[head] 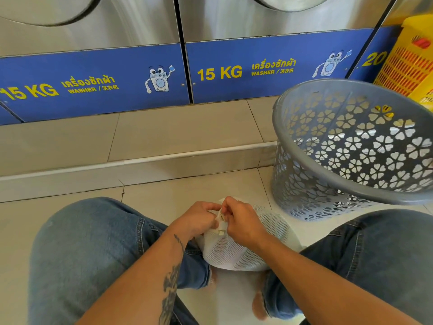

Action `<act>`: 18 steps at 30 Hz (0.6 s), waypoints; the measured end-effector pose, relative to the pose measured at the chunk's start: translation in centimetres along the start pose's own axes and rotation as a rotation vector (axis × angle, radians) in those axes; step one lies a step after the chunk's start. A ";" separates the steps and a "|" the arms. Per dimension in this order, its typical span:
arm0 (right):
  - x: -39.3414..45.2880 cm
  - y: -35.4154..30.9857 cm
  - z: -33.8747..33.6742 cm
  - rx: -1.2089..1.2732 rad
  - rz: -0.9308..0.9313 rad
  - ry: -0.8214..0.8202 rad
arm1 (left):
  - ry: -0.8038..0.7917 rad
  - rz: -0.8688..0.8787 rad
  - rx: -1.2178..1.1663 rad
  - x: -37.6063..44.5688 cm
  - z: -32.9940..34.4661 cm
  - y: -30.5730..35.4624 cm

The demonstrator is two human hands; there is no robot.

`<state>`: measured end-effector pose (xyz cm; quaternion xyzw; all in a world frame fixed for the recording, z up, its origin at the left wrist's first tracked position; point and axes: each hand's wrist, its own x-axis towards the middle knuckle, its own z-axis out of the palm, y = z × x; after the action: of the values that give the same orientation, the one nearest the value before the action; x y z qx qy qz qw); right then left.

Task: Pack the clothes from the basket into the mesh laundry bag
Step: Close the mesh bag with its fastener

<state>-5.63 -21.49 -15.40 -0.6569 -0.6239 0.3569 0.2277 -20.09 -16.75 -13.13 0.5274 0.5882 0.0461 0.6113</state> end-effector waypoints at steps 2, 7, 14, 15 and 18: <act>-0.1 -0.1 0.1 -0.042 -0.023 -0.013 | -0.006 -0.009 0.014 0.1 0.0 -0.1; -0.1 0.1 0.3 -0.053 -0.021 -0.002 | -0.011 0.002 0.044 0.3 -0.1 -0.2; -0.3 0.2 0.6 -0.052 -0.001 0.020 | -0.024 0.027 0.057 0.0 0.0 0.0; -0.3 0.2 0.6 -0.046 0.003 0.023 | -0.025 0.032 0.056 -0.1 0.0 0.0; -0.2 0.2 0.6 -0.022 0.022 0.031 | -0.032 0.043 0.063 -0.1 0.1 0.0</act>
<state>-5.92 -21.83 -15.92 -0.6716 -0.6170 0.3421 0.2262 -20.06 -16.88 -13.04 0.5596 0.5682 0.0321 0.6025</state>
